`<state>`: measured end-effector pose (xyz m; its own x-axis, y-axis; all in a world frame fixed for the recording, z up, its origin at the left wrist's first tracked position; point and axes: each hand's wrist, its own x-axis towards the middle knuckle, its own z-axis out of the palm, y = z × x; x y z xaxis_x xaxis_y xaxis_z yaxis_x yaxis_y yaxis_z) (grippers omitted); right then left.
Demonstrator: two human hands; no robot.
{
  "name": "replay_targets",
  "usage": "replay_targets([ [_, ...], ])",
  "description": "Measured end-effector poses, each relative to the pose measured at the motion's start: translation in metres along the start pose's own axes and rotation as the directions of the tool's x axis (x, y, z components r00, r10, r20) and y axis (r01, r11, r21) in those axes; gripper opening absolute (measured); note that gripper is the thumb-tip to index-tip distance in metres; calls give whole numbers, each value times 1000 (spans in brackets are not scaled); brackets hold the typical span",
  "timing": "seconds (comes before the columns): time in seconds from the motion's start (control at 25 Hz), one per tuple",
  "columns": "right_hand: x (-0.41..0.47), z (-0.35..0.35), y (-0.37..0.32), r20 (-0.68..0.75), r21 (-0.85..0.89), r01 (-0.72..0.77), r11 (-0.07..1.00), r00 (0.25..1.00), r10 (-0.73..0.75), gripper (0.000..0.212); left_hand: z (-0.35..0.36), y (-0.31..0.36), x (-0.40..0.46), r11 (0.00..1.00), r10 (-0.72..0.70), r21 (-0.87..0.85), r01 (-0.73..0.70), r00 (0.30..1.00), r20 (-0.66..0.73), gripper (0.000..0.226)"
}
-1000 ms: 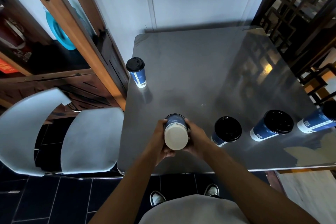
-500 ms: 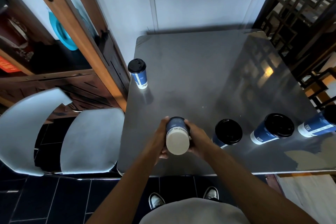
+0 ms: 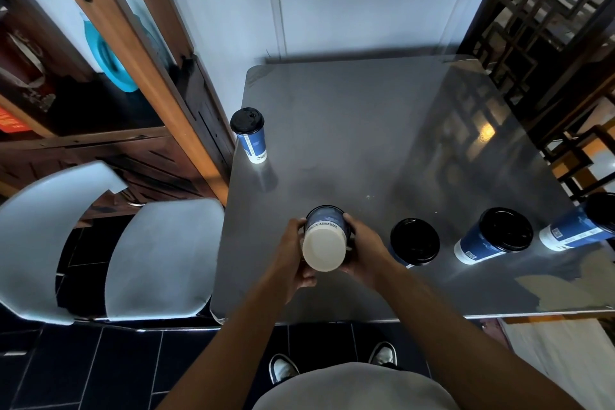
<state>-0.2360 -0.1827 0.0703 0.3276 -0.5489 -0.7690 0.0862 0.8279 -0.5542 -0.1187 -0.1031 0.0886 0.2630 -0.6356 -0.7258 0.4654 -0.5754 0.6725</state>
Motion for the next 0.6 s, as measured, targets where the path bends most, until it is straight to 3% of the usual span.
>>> replay_targets([
  [0.12,0,-2,-1,-1,-92,-8,996,1000,8,38,-3,0,2,999,-5,53,5,1000,9,64],
  [0.2,-1,-2,-1,5,-147,4,989,1000,-3,41,-1,0,1,996,-8,92,7,1000,17,60],
  [0.44,-3,1,-2,-38,-104,34,994,999,-39,32,5,2,2,985,-40,-160,59,992,118,54],
  [0.6,-3,0,-2,-23,-52,61,997,998,-62,27,4,-1,4,991,-55,-113,69,991,123,56],
])
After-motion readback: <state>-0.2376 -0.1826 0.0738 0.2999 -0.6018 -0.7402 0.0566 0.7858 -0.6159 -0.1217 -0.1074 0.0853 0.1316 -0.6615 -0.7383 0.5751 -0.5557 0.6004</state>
